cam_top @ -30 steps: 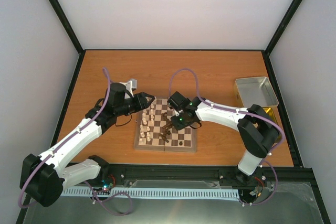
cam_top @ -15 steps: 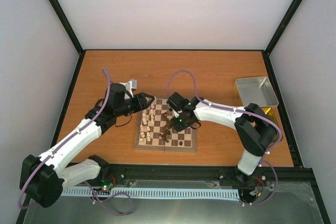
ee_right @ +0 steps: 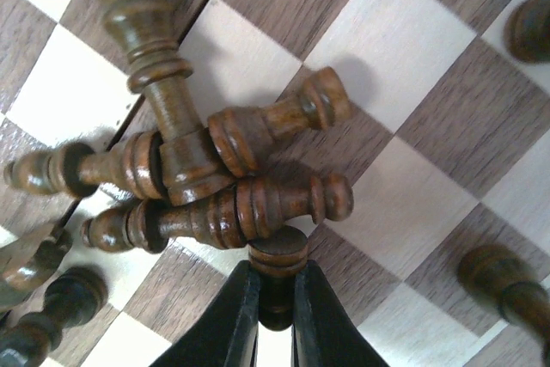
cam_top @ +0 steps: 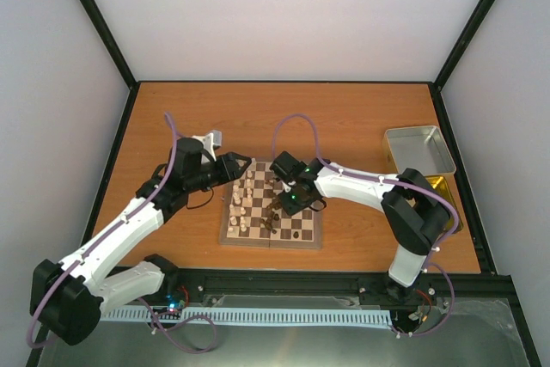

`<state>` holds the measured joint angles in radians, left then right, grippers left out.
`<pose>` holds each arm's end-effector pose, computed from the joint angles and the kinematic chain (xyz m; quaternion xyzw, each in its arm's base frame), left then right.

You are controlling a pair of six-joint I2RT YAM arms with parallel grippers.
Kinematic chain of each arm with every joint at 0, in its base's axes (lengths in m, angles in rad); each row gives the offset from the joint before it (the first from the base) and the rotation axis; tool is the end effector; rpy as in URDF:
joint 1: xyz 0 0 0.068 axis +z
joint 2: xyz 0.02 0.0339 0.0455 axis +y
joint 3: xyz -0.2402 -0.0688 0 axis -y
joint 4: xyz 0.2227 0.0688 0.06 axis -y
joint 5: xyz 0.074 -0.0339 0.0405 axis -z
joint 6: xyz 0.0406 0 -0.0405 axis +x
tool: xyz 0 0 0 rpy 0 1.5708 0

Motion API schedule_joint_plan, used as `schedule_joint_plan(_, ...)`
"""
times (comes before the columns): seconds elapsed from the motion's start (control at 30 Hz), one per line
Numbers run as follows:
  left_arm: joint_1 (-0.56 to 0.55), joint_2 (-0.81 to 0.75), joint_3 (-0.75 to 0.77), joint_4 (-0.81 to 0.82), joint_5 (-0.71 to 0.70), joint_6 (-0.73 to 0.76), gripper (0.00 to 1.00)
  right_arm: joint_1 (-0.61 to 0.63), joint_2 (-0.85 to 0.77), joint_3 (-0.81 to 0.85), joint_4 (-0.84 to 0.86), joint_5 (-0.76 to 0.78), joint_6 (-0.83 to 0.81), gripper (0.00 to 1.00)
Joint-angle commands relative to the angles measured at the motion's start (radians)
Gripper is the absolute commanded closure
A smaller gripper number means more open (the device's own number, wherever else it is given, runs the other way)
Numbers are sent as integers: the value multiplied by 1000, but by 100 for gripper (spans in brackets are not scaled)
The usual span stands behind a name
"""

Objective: Set up the chess pieces on the board
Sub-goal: Pick up the chess piece from the chessboard, then place the chess piece on the chessboard.

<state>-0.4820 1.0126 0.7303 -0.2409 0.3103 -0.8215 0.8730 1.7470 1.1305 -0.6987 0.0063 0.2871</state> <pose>0.1900 -0.1134 0.2565 -0.0683 0.8563 -0.4061 0.3117 0.1978 0.2354 0.1593 -0.2860 0.9497 0.0672 0.1083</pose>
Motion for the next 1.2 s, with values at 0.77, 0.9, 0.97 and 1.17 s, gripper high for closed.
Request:
schedule_joint_plan(0.77, 8, -162, -122, 92, -3, 73, 39, -143, -120, 55, -46, -522, 202, 97)
schedule_joint_plan(0.9, 8, -151, -132, 129, 57, 84, 39, -143, -142, 61, -42, -518, 198, 97)
schedule_joint_plan(0.97, 8, -147, -137, 157, 105, 81, 39, -143, -152, 61, -44, -526, 173, 97)
schedule_joint_plan(1.17, 8, -131, -142, 204, 294, -65, 33, -141, -282, -3, 108, -505, 46, 97)
